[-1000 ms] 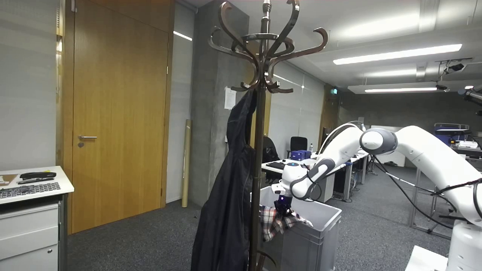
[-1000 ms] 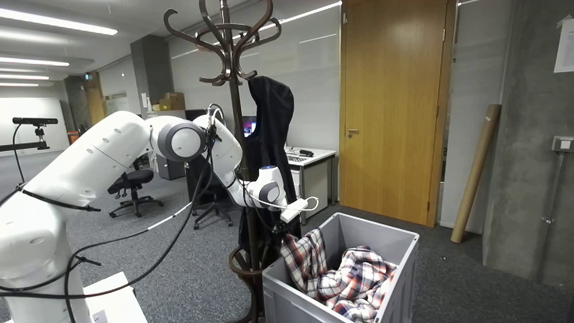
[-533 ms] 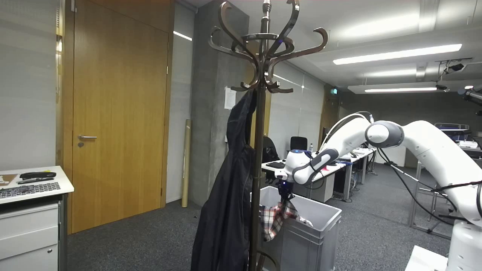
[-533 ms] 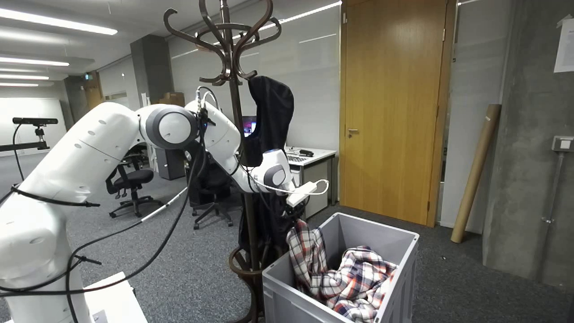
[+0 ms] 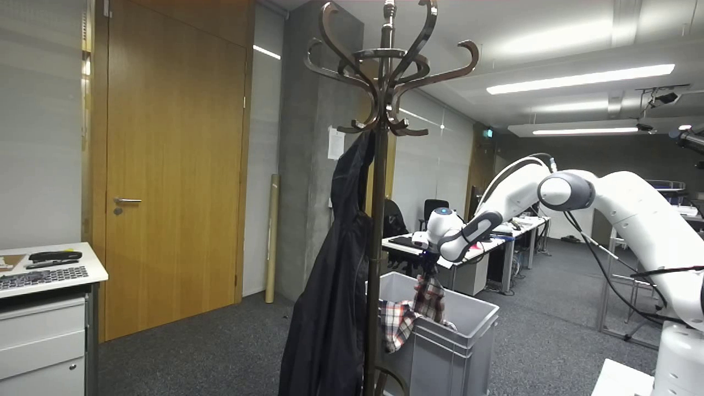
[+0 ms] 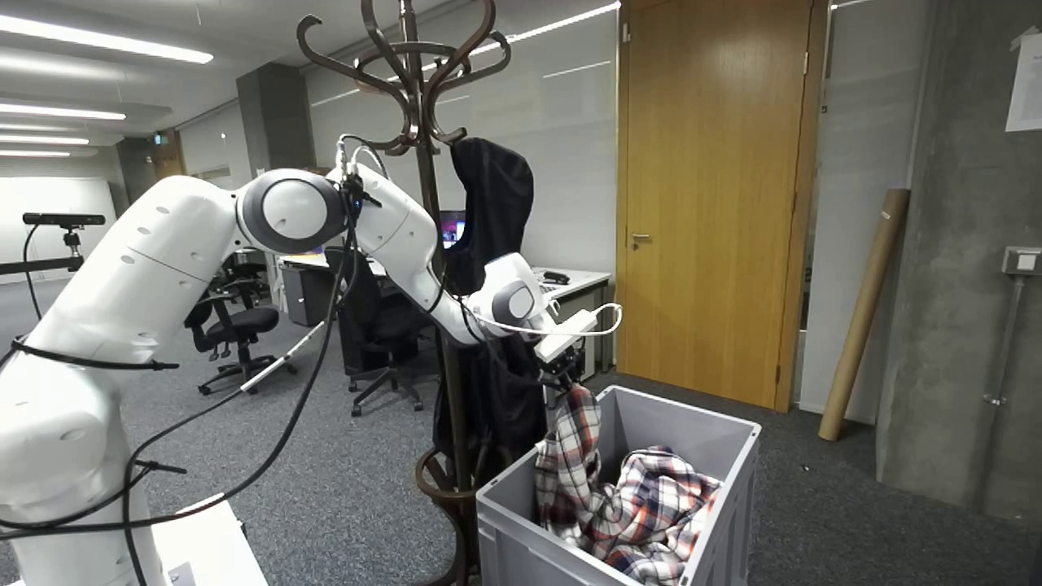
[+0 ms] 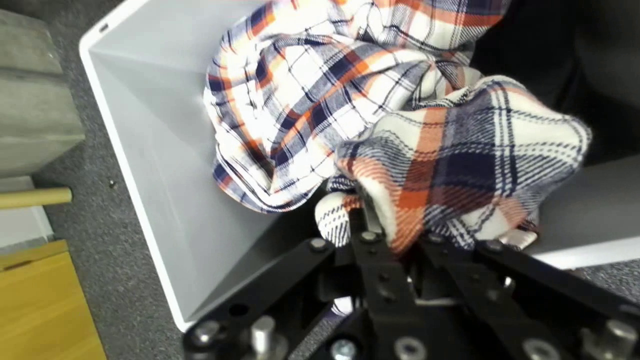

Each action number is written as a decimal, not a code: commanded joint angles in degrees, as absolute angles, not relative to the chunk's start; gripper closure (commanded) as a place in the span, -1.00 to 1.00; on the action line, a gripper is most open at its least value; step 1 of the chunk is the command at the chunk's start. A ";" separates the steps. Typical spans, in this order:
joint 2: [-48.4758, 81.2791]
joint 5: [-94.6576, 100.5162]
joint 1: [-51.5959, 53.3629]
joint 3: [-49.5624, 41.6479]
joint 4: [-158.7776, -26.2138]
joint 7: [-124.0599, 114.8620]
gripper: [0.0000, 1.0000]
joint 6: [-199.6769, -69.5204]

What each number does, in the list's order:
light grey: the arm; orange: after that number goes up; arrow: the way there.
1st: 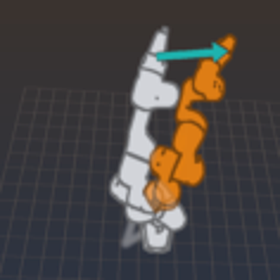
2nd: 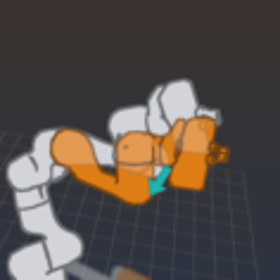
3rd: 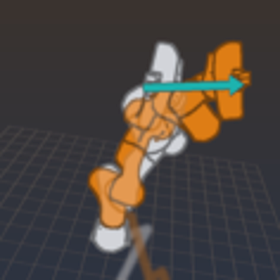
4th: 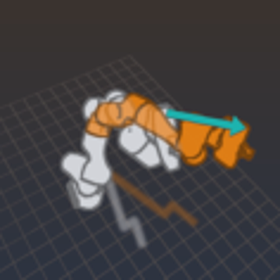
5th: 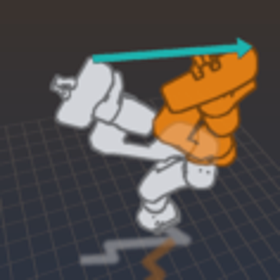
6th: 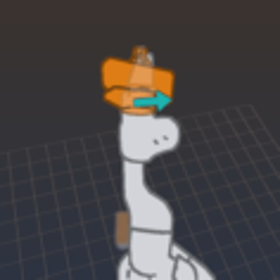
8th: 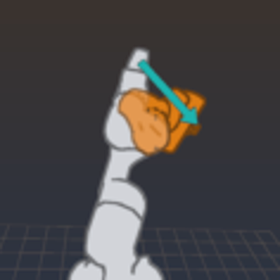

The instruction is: Put the hanging parts of the object in the basin

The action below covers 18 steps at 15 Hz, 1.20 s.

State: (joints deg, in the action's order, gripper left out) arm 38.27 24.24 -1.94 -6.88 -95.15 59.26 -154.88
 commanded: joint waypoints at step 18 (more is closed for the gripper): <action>41.77 39.23 0.49 -15.53 -95.38 18.89 -0.59 -156.63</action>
State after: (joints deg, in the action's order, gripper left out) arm 42.38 37.48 0.15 -16.39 -95.92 21.24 -157.55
